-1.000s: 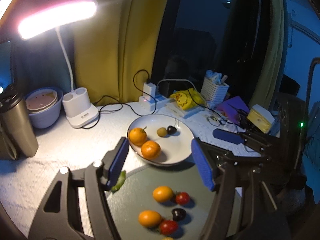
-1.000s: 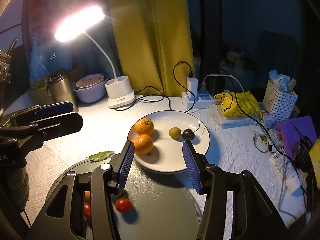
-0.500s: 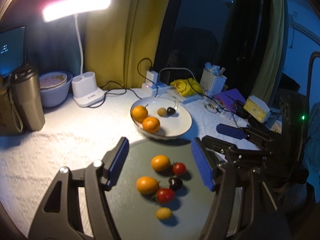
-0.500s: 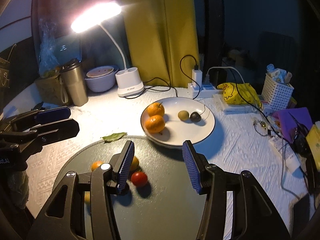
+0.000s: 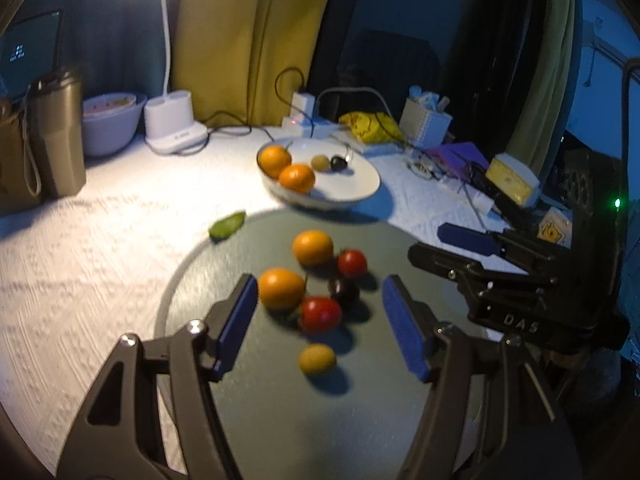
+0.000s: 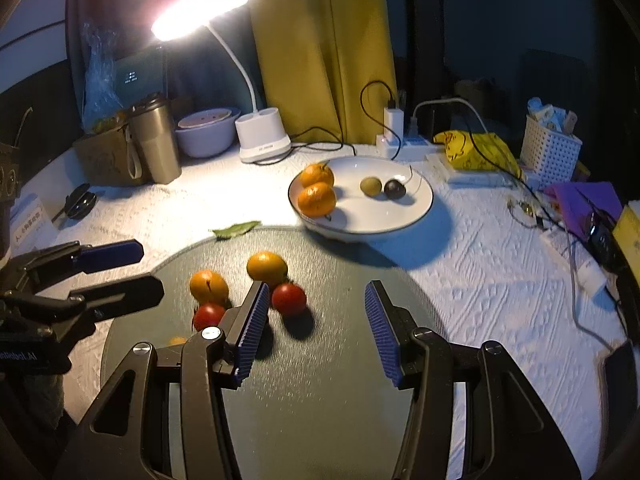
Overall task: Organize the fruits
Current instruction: 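Move both open tools back over the fruit tray, then grasp the small yellow fruit with the left tool while the right tool grasps a red tomato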
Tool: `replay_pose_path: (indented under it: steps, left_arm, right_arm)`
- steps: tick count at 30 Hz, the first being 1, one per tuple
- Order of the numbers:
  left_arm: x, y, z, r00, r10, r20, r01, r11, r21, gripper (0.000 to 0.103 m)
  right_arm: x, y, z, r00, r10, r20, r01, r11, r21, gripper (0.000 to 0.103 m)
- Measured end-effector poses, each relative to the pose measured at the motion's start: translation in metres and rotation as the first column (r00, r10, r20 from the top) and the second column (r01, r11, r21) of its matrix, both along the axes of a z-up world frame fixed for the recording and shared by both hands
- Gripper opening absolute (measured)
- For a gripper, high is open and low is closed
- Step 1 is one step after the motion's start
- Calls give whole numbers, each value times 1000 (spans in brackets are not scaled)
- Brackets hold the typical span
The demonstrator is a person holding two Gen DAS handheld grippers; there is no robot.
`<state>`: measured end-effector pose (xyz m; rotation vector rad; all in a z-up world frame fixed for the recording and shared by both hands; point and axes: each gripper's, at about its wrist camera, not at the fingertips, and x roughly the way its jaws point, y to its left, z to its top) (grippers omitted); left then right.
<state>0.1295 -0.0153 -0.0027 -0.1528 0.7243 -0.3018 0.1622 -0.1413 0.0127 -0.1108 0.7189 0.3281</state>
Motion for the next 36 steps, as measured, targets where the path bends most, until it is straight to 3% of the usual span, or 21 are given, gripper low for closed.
replay_pose_path:
  steps: [13, 14, 23, 36]
  left_arm:
    - [-11, -17, -40, 996, -20, -86, 27, 996, 85, 64]
    - [-12, -18, -42, 996, -24, -85, 32, 995, 90, 54]
    - [-5, -24, -49, 993, -46, -111, 59, 991, 121, 27]
    - [5, 0, -41, 996, -8, -84, 15, 996, 89, 27]
  right_arm:
    - [-12, -1, -22, 999, -9, -35, 9, 1000, 2, 53]
    - [-11, -1, -23, 999, -11, -37, 11, 1000, 3, 53]
    - [-3, 1, -30, 998, -6, -59, 6, 1000, -2, 53]
    - [22, 11, -42, 994, 28, -107, -31, 999, -23, 53]
